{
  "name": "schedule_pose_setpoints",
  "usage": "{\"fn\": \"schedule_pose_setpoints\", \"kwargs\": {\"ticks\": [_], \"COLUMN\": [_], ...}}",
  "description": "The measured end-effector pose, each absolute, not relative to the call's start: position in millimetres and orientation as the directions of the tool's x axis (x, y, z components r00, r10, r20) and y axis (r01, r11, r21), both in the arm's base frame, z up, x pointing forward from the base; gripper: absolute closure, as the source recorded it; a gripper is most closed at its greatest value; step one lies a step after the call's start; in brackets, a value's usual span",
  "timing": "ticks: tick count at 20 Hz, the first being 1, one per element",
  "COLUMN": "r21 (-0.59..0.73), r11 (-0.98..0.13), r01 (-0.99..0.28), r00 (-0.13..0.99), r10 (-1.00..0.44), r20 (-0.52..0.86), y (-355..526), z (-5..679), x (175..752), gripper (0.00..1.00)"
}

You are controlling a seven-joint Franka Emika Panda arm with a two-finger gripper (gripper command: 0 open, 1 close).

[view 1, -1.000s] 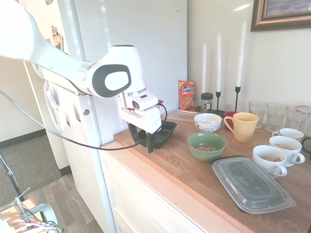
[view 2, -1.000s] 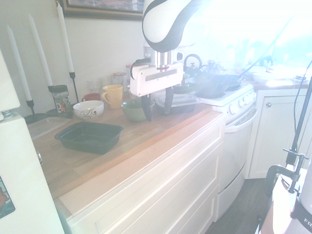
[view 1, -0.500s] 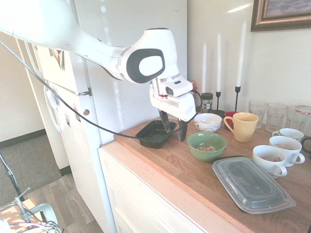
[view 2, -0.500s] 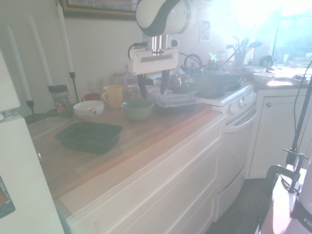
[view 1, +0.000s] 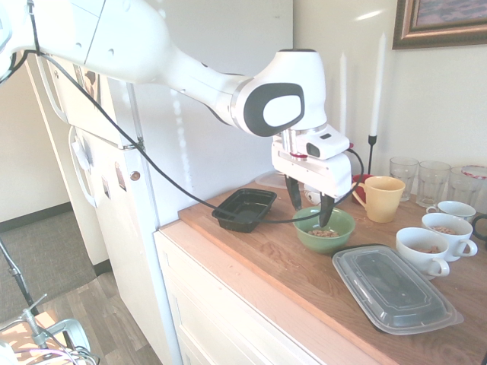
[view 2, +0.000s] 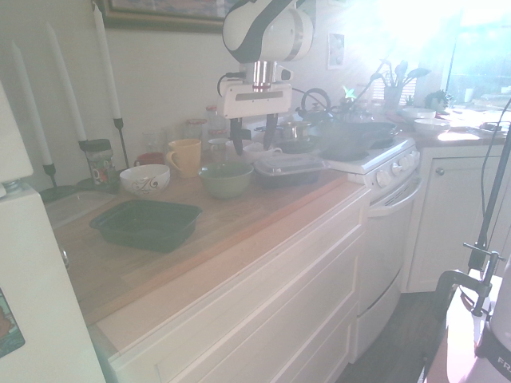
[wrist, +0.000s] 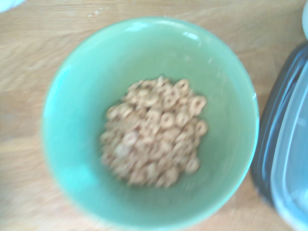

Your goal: Pour the cereal into the box

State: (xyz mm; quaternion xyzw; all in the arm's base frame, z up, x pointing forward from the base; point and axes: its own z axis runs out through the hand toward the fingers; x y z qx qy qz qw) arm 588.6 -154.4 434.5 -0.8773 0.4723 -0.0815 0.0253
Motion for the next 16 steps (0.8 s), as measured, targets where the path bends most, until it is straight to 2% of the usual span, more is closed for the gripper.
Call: {"fn": "schedule_pose_setpoints", "kwargs": {"ticks": [16], "r21": [-0.145], "r11": [-0.56], "r01": [-0.816], "r00": [0.547], "r10": [-0.829], "r20": [0.119], "y": [-192], "z": [378], "x": [659], "gripper": [0.0]}}
